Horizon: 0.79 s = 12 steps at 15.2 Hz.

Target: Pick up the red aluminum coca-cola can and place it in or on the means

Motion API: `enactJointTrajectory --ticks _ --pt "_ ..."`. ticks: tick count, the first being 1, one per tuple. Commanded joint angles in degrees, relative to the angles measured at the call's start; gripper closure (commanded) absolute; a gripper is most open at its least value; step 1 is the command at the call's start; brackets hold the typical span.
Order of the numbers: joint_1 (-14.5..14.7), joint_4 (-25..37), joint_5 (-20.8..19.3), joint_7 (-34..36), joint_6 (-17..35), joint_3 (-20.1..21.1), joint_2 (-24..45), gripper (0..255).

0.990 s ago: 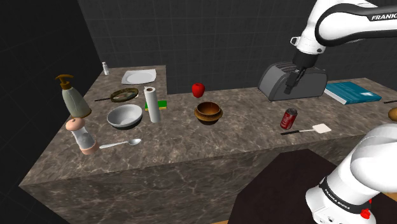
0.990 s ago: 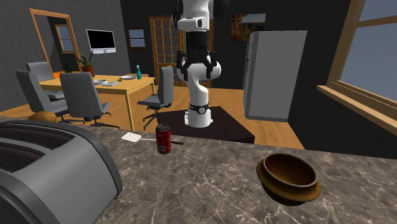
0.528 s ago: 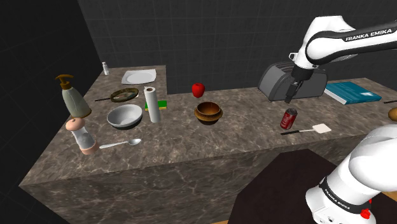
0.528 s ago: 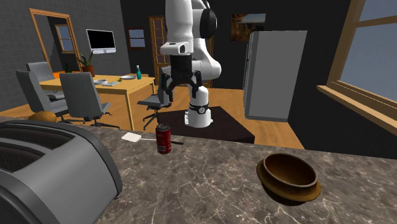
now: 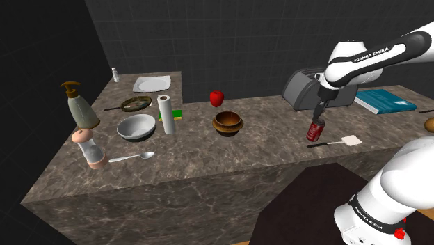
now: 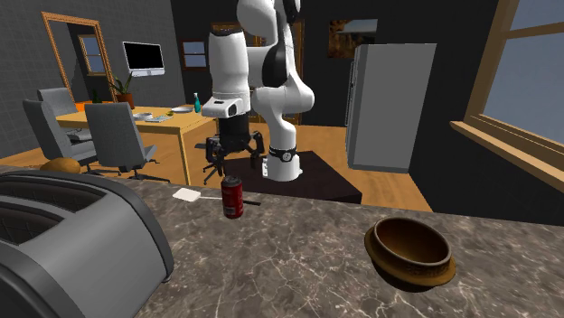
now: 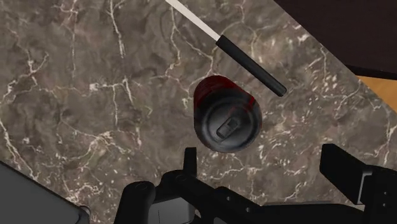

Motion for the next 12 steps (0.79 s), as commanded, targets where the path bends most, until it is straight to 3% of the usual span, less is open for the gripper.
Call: enactJointTrajectory --ticks 1,8,12 --pt "0.22 0.71 0.69 -2.57 3.2 -2.14 4.07 0" --pt "1.11 -1.33 2.55 -4.17 9.99 -3.61 9.11 0" --pt "1.19 -1.47 2.78 -4.35 10.56 -3.72 9.57 0"
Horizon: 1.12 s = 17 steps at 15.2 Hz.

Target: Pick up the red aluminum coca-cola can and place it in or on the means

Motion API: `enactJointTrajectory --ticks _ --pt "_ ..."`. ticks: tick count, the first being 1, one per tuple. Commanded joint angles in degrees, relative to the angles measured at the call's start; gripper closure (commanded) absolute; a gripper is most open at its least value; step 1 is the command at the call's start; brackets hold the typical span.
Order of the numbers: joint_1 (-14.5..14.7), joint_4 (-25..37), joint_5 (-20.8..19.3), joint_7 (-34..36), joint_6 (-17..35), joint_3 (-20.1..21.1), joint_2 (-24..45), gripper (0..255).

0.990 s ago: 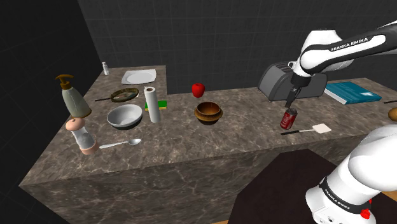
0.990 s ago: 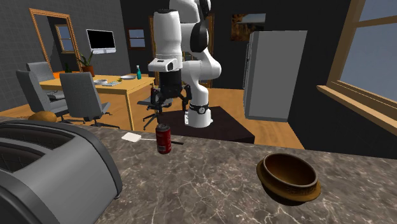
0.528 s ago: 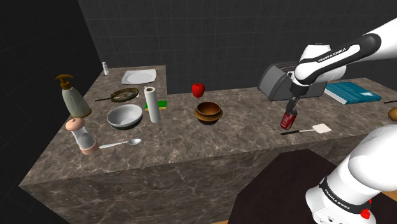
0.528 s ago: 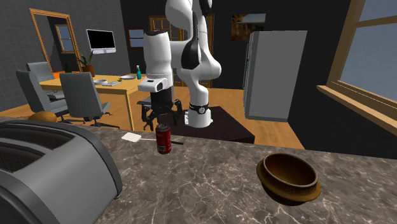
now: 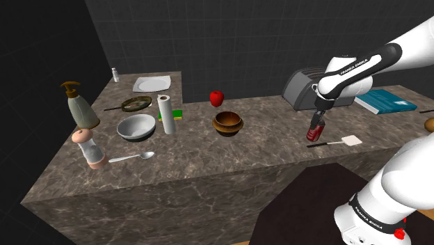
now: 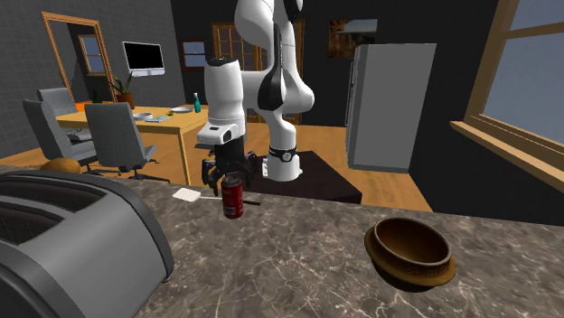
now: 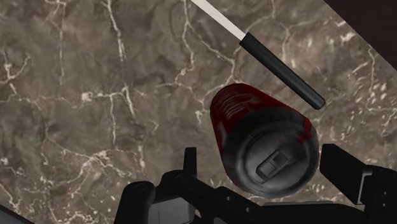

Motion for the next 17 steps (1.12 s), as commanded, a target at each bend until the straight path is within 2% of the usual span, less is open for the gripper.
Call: enactJointTrajectory --ticks 1,4,5,14,17 --pt "0.03 -0.02 0.06 -0.03 0.13 -0.02 0.11 0" --pt "0.03 -0.02 0.06 -0.03 0.13 -0.02 0.11 0" --pt "0.03 -0.02 0.06 -0.03 0.13 -0.02 0.11 255" --pt "0.03 -0.02 0.06 -0.03 0.13 -0.02 0.11 255" --pt "-0.42 0.73 -1.01 0.81 -2.82 0.58 -2.24 255"
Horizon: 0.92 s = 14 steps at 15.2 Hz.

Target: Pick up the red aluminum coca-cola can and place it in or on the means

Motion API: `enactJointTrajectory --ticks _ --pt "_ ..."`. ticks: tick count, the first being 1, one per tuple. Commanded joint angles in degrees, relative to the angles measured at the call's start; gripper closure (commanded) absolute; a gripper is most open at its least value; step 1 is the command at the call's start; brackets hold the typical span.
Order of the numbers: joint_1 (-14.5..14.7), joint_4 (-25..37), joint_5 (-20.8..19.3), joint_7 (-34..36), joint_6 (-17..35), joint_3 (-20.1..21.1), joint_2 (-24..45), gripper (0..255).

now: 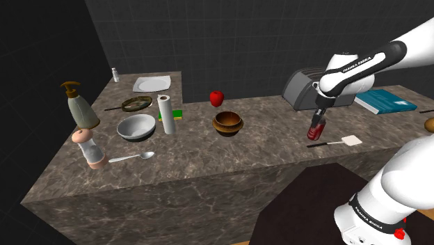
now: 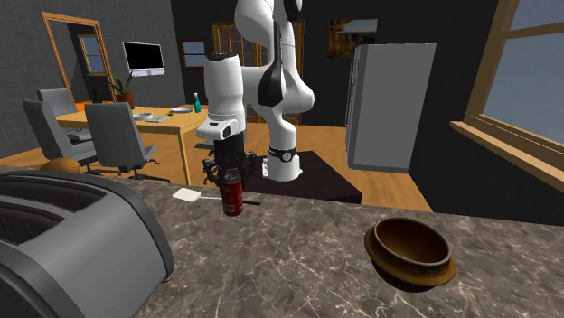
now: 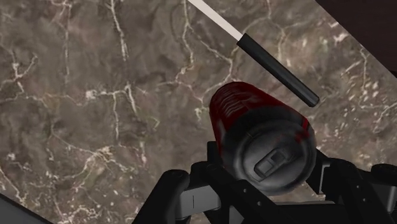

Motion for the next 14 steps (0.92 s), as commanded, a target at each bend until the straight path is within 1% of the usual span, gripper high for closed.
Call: enactJointTrajectory --ticks 1,14 --pt "-0.27 0.55 -0.54 0.38 -1.82 0.33 -1.35 255" --pt "-1.33 5.31 -2.23 2.13 -14.03 2.99 -9.09 255"
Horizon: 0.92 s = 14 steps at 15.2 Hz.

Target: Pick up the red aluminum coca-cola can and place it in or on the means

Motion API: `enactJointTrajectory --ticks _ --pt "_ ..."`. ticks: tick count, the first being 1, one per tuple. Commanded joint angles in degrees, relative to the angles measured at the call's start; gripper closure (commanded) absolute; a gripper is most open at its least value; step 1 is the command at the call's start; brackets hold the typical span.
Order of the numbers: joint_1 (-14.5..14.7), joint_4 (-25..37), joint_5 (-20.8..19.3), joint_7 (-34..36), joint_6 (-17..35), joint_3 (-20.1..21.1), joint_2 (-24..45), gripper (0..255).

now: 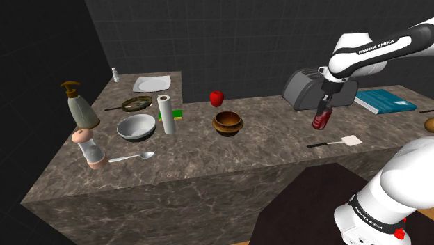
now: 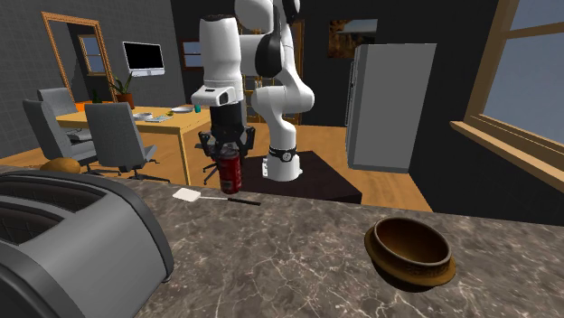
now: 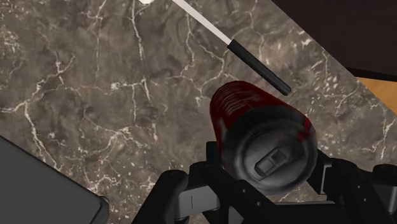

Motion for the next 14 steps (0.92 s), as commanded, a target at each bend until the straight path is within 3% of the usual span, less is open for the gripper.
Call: enactJointTrajectory --ticks 1,14 --pt "-0.07 0.86 -0.06 0.15 -1.78 0.39 -0.92 255" --pt "-0.17 7.79 0.25 0.58 -12.91 2.69 -5.21 255"
